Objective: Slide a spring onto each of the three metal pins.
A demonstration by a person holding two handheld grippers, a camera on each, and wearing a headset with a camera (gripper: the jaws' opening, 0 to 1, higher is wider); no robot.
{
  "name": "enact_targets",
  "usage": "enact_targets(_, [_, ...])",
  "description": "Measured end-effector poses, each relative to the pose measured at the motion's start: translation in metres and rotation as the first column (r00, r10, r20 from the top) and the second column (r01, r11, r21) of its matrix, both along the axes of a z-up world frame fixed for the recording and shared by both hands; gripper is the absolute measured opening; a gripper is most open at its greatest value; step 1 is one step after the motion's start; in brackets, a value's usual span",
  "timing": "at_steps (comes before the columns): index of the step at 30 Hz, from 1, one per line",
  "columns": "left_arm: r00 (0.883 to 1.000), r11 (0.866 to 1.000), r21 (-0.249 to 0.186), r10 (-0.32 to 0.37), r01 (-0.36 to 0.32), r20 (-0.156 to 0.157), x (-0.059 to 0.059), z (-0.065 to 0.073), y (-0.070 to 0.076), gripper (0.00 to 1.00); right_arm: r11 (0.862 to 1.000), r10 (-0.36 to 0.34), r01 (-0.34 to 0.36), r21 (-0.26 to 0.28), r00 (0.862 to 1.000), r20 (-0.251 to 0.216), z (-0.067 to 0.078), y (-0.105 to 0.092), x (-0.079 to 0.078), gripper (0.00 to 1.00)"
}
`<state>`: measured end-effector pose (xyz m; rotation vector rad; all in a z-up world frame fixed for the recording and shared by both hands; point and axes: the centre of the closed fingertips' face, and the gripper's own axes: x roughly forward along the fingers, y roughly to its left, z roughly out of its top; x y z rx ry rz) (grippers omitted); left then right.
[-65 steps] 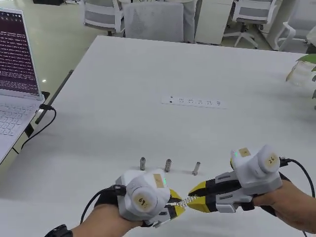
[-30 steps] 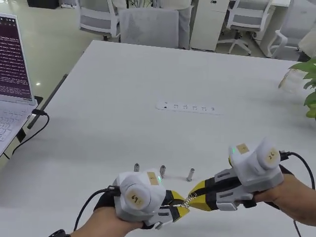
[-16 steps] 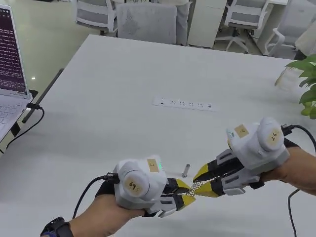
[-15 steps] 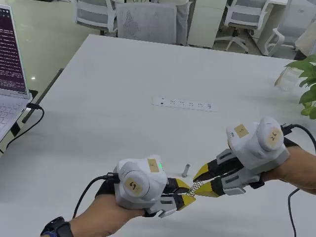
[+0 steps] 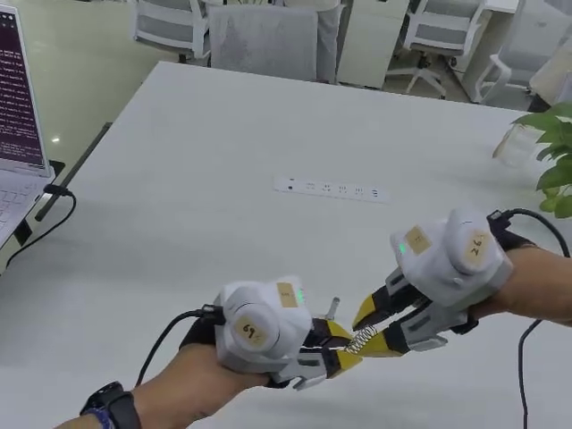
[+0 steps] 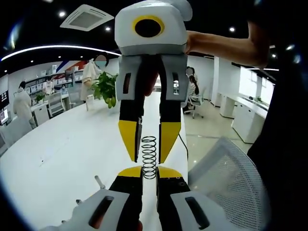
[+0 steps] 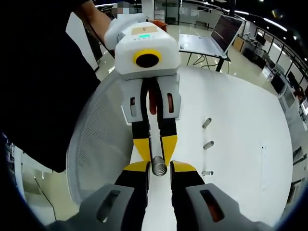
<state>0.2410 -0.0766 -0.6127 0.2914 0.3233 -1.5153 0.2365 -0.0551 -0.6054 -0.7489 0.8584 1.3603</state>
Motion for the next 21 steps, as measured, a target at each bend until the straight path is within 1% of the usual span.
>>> enact_targets(8, [1.000,1.000,-0.005,-0.010,0.010,0.014,-0.0001,0.0038,-0.0037,0.02,0.999,0.034,-0.034,-0.022,0.999,0.009,0.0023,-0.0004,-0.0001,0.10])
enact_targets(12, [1.000,1.000,-0.001,-0.017,0.017,0.020,-0.0008,0.0034,-0.0037,0.02,0.998,0.052,-0.052,-0.041,0.999,-0.001,0.0009,-0.0014,-0.0030,0.09])
enact_targets(16, [0.999,1.000,-0.002,-0.028,0.028,0.016,-0.0035,0.0021,-0.0046,0.02,0.996,0.061,-0.061,-0.059,0.998,-0.007,-0.0006,-0.0025,-0.0053,0.09])
enact_targets(21, [0.999,1.000,-0.003,-0.031,0.031,0.019,-0.0036,0.0022,-0.0059,0.02,0.996,0.062,-0.062,-0.058,0.998,0.002,-0.0005,-0.0044,-0.0055,0.08])
